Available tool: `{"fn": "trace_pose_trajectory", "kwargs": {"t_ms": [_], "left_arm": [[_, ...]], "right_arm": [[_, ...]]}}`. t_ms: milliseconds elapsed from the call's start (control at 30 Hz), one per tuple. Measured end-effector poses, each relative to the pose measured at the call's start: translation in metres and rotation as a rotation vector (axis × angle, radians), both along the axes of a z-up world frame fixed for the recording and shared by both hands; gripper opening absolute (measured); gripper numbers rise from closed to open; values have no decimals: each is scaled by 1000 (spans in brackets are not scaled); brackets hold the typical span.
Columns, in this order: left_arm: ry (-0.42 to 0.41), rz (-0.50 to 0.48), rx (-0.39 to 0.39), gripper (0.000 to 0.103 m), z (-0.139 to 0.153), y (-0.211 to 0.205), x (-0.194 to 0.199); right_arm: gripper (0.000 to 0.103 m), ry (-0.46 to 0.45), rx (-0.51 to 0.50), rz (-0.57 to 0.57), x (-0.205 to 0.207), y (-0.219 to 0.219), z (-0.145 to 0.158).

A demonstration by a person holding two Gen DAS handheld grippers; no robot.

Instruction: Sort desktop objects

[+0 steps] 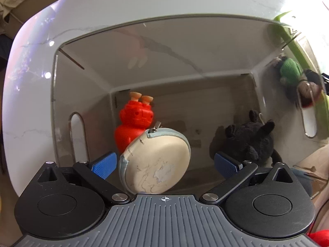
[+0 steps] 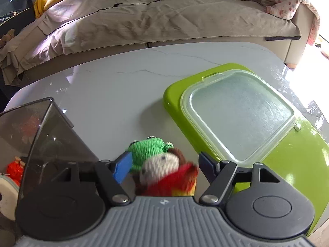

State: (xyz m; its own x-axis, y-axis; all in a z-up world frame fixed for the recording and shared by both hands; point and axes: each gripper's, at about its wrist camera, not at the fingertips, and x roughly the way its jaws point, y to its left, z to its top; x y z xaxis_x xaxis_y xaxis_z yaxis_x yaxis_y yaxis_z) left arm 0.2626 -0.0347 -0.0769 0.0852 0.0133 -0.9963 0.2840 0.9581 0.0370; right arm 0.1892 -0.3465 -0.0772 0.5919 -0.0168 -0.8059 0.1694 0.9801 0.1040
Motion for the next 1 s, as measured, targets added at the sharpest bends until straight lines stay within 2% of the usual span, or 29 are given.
{"fn": "trace_pose_trajectory", "kwargs": {"t_ms": [67,233,367,467,500,533,567,667,800,867,1000], "left_arm": [[-20,-47,41,103,-4,-6,-1],[-47,-182,98,103,-10,-16,-11],[-58,-261,72,103,-7,-20,-21],[-58,-292,66,96,-5,-26,-29],[-61,-301,74,84,-4,-28,-31],[-71,-312,94,65,-4,-30,-33],[-84,-325,114,57,-4,-32,-34],[-111,-341,137,49,-2,-34,-35],[-121,-287,44,31,11,-23,-25],[-123,-253,-20,2,21,-15,-20],[-152,-220,-70,2,32,-6,-18]], "right_arm": [[82,-8,-5,29,-3,4,6],[86,-41,-17,80,-12,9,23],[88,-68,-14,101,-14,11,39],[89,-79,5,111,-14,11,49],[90,-81,13,113,-14,10,52],[90,-83,21,112,-14,10,54],[90,-85,29,111,-13,10,55],[91,-88,43,108,-13,11,58],[91,-93,41,110,-14,14,62],[91,-104,41,112,-16,17,65],[91,-138,31,130,-18,23,81]]}}
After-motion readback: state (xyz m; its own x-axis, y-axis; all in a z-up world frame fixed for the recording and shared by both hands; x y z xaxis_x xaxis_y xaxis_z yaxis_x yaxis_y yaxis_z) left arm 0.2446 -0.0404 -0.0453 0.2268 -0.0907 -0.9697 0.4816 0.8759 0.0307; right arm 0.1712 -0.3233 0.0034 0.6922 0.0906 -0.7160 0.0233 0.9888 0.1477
